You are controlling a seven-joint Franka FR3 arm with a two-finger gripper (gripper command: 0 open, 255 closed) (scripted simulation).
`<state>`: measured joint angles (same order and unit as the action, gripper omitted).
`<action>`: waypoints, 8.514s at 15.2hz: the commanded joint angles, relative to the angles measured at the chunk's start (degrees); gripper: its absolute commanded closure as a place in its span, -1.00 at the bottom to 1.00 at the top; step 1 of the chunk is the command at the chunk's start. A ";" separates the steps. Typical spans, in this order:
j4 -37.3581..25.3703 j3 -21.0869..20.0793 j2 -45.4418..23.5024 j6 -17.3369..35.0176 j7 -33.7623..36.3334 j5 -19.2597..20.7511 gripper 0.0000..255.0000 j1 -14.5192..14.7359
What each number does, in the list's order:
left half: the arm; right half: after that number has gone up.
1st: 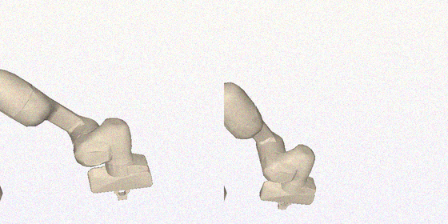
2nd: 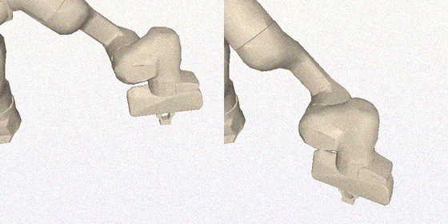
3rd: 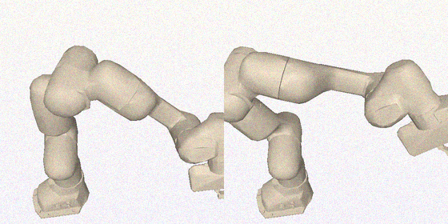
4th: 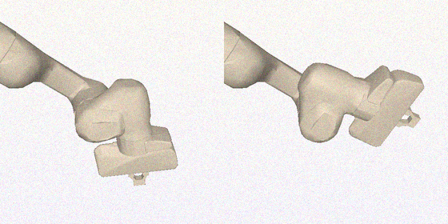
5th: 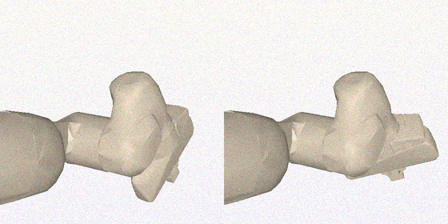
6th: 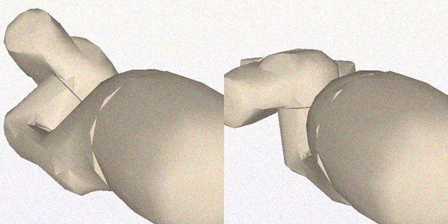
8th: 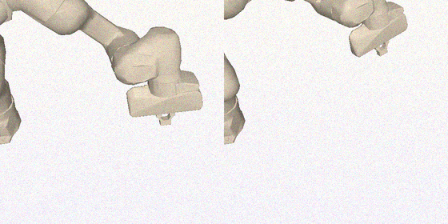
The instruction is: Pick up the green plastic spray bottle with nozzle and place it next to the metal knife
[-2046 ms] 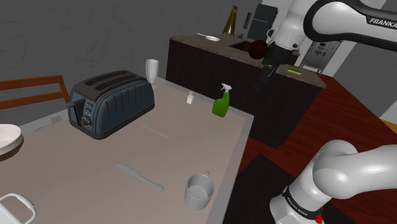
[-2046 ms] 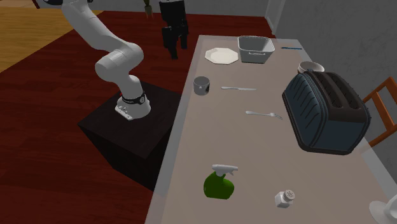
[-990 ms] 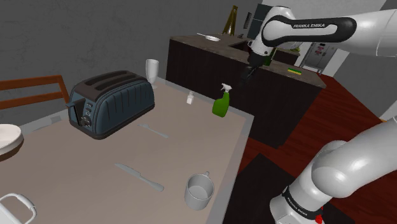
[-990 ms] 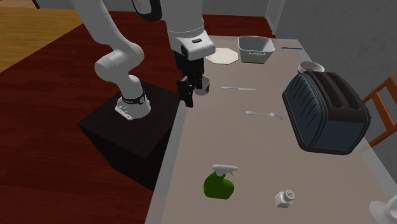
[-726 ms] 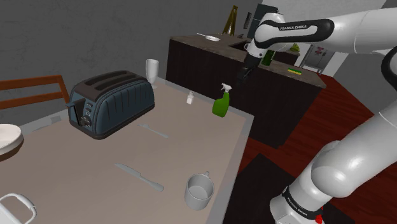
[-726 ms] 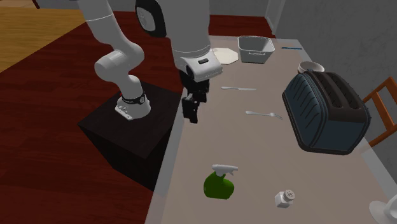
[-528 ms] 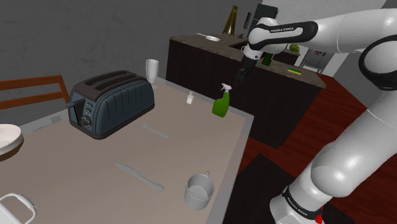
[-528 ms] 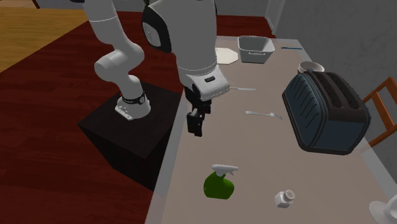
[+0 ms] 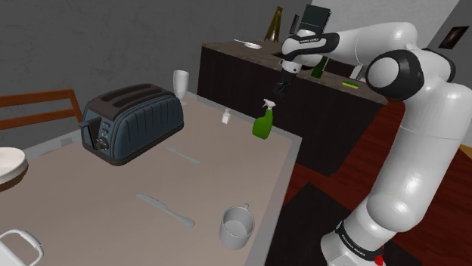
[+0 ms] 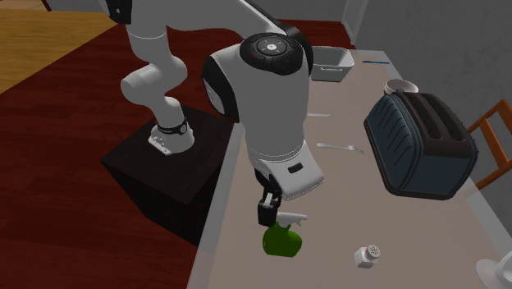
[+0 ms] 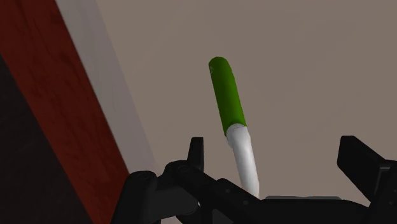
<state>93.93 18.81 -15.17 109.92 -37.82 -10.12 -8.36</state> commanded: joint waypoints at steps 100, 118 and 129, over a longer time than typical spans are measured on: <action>-5.01 -24.15 16.83 -17.80 54.06 8.12 1.00 27.29; 11.77 -24.14 19.19 -3.39 53.48 7.81 1.00 27.29; 19.49 -24.21 18.51 5.00 53.26 7.75 1.00 27.34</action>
<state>112.71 -5.37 3.44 114.07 15.42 -2.36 18.96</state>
